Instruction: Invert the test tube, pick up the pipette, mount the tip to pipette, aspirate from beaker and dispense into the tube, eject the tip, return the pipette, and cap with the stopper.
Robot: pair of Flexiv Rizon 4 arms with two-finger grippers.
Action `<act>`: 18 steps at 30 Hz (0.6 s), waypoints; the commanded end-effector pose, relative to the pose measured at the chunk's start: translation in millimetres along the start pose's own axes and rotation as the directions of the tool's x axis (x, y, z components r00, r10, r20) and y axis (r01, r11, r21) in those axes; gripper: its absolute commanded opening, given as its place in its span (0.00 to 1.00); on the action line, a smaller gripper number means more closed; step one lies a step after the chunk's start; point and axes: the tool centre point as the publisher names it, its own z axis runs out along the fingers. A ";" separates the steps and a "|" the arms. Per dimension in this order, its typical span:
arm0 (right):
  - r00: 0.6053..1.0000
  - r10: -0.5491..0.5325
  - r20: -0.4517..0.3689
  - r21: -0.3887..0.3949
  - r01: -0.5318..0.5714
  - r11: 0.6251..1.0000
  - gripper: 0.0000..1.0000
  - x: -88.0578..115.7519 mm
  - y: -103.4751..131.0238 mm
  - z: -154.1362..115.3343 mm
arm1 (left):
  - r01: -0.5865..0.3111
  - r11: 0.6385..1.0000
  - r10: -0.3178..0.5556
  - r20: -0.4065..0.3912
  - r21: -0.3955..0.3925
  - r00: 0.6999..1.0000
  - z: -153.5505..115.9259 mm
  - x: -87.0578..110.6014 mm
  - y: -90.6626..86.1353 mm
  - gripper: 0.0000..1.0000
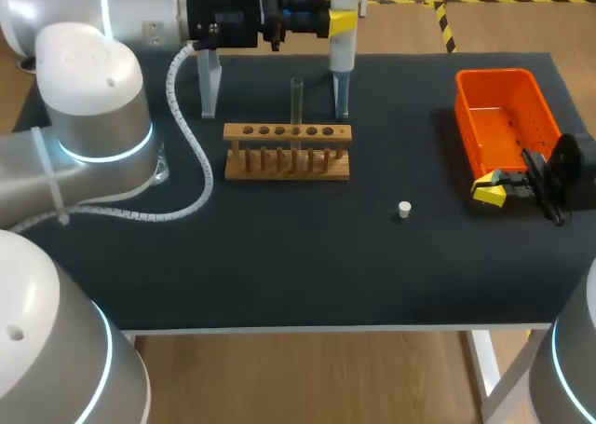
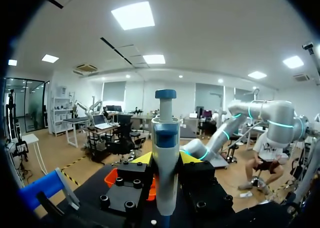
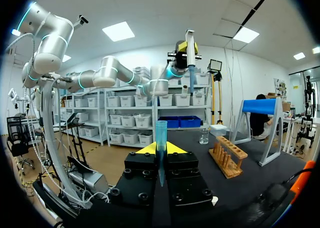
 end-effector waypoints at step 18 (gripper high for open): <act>1.000 -0.001 0.000 0.000 0.001 1.000 0.00 0.8 -0.2 -0.5 | 0.002 1.000 -0.002 -0.021 0.006 1.000 3.2 3.7 3.6 0.00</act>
